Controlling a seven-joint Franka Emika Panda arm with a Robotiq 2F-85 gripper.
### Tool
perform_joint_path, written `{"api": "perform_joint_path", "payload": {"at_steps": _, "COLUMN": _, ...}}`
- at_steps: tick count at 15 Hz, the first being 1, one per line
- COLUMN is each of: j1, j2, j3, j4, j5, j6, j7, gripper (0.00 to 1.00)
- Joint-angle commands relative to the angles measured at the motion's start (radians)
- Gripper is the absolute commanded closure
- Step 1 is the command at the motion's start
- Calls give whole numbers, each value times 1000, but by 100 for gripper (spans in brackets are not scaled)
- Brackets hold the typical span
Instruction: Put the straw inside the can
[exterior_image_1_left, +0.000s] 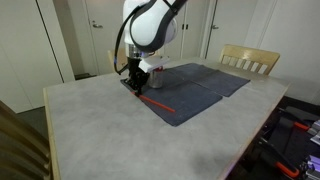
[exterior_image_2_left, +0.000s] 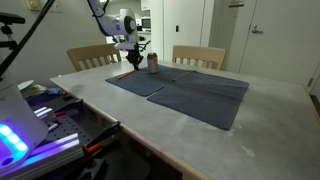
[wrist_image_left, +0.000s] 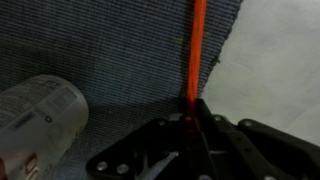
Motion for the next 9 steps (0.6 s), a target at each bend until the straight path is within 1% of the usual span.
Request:
{"api": "perform_joint_path", "payload": {"at_steps": 1, "j1": 6, "j2": 6, "j3": -5, "j4": 31, "j5": 2, "j6": -35, "j7": -6, "gripper": 98}}
{"api": "perform_joint_path", "payload": {"at_steps": 9, "j1": 8, "j2": -17, "j3": -5, "j4": 37, "j5": -2, "j6": -34, "j7": -9, "gripper": 98}}
